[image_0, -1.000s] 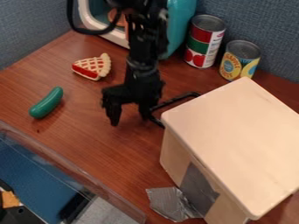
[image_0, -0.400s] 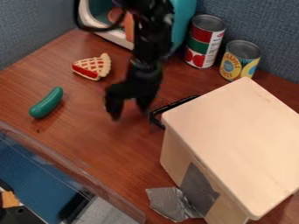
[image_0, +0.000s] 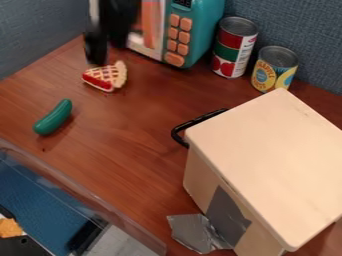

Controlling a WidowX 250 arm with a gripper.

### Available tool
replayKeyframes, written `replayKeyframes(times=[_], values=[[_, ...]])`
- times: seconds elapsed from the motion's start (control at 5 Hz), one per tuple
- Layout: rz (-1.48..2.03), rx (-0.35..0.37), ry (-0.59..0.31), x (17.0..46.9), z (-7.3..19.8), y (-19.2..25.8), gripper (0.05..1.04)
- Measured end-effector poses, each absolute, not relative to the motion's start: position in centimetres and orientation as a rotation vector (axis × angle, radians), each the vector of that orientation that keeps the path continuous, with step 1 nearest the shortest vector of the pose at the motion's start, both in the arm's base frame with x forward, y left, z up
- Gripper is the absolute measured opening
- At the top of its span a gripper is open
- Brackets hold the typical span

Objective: Closed the drawer

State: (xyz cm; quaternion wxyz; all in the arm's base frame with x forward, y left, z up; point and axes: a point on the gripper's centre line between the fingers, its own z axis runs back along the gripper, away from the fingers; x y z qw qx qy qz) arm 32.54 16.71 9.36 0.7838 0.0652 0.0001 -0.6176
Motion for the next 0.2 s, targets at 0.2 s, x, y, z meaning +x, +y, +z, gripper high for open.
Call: replayKeyframes(times=[0.2], values=[[-1.073,0.086,-0.059,30.04,14.61,22.63,1.001]])
